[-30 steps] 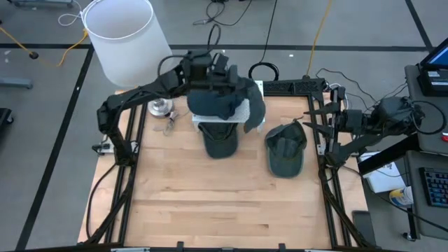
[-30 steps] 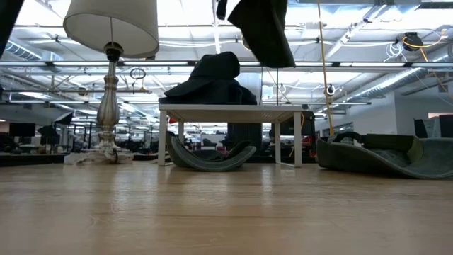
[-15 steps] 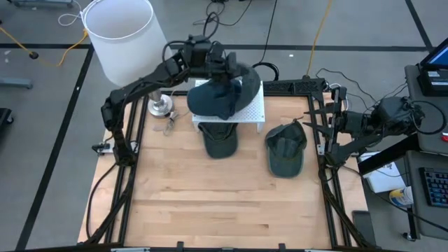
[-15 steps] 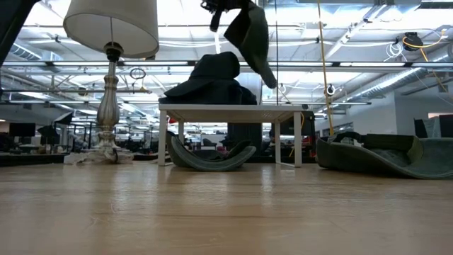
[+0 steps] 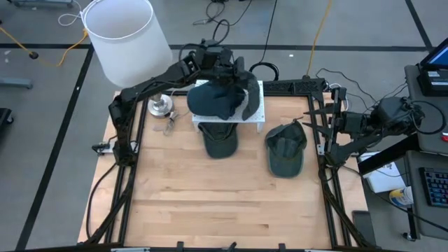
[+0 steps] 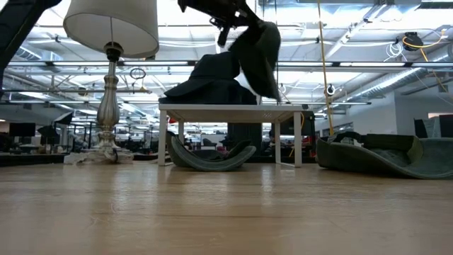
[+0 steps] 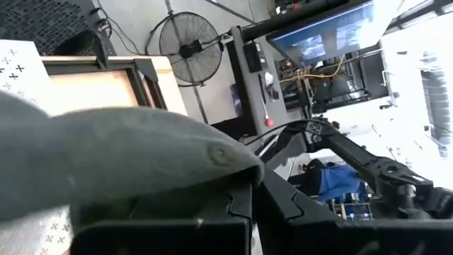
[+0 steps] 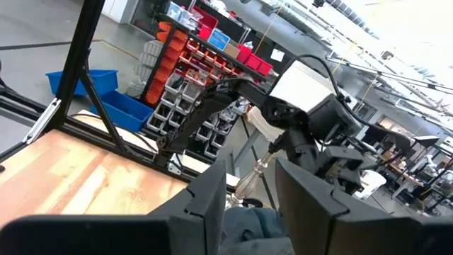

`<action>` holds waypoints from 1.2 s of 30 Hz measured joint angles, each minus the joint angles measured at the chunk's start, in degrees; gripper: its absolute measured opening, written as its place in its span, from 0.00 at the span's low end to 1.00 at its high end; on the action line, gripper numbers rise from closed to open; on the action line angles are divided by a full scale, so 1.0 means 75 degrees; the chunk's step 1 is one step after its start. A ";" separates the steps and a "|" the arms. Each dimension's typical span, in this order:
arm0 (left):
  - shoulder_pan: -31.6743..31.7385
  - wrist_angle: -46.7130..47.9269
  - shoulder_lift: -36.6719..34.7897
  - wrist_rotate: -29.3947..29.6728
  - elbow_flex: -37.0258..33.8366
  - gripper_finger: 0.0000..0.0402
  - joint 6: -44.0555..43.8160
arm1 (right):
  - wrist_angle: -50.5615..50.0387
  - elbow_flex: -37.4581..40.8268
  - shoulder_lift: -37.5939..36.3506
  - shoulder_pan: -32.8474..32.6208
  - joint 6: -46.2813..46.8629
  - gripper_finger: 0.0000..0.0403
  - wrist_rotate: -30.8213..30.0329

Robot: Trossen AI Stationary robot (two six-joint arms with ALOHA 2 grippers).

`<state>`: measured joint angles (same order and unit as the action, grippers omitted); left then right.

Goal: Pick & Place hat
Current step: Put the left black cap on the shelf

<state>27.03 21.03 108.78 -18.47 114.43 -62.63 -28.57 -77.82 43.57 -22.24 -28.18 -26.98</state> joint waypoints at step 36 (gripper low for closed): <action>0.0593 0.1069 0.0104 0.0568 -0.0009 0.02 0.0796 | -0.0223 0.0336 0.0032 0.0005 0.0632 0.29 -0.0626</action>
<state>31.48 29.05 109.56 -14.21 114.37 -56.66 -30.24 -75.30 43.81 -22.20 -23.44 -31.68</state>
